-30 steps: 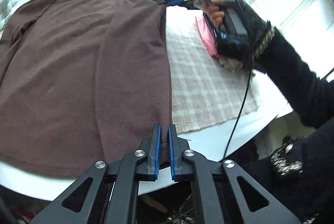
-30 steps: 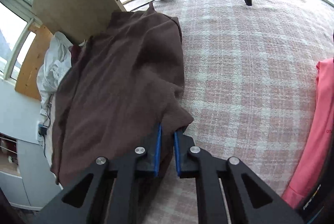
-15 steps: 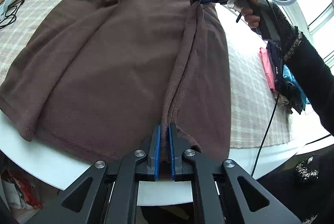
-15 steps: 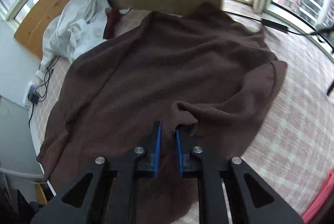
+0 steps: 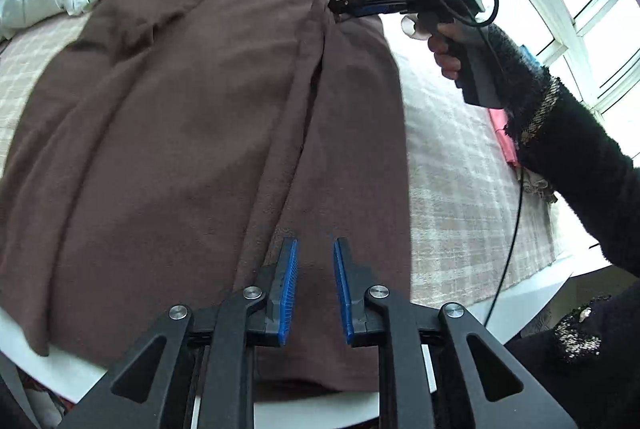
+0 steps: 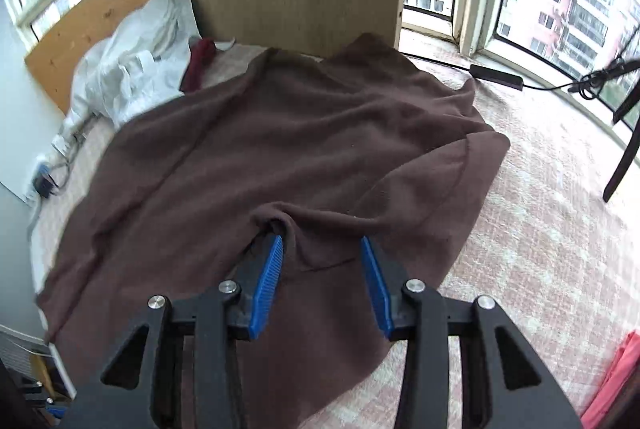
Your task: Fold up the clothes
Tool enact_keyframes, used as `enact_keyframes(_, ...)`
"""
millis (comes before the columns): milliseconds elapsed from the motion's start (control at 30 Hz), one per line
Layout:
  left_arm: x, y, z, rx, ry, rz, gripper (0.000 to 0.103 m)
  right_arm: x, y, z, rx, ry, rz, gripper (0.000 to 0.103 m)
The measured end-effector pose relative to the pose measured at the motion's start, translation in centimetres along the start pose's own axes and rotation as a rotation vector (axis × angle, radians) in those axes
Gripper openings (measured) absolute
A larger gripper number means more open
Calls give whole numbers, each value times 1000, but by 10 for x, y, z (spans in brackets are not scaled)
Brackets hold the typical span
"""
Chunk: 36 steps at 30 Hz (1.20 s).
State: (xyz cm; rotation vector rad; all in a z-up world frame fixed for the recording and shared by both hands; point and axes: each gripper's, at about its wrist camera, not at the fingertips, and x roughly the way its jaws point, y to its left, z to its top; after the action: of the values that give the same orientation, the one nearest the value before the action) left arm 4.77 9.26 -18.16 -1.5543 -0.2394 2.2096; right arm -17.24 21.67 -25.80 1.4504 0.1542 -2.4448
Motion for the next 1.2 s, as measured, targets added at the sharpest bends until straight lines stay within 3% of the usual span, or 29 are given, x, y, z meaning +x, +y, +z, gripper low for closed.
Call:
enact_keyframes(33,0,5,1,-19,2,-5,7,14,5,-2,-22,42,-17,42)
enact_keyframes(100,-11,16,2,-51,-5,-3,8,15,9,-1,-47,31,-30,43)
enact_keyframes(167,-38,31,-1,-74,-44,34,11,4,4,4,-14,53,0,43)
enact_keyframes(300,-97,81,-11,-132,-141,206,39,-44,-2,19,94,0,115,43)
enact_keyframes(367,-113,109,-14,-143,-152,293,40,-66,16,30,78,-31,141,43)
enact_keyframes(467,-121,159,-12,-166,-133,337,41,-83,57,53,42,-48,196,43)
enact_keyframes(600,-110,192,-9,-125,-102,288,42,-74,124,88,23,-7,235,44)
enact_keyframes(800,-102,212,-5,-44,-70,149,42,-1,229,135,54,127,168,44)
enact_keyframes(867,-100,207,-5,11,-52,124,43,31,254,145,57,180,93,44)
enact_keyframes(1033,-96,205,-4,83,-46,65,49,92,280,152,19,293,-135,44)
enact_keyframes(1200,-95,217,-5,77,-47,-3,49,107,276,137,-43,352,-190,42)
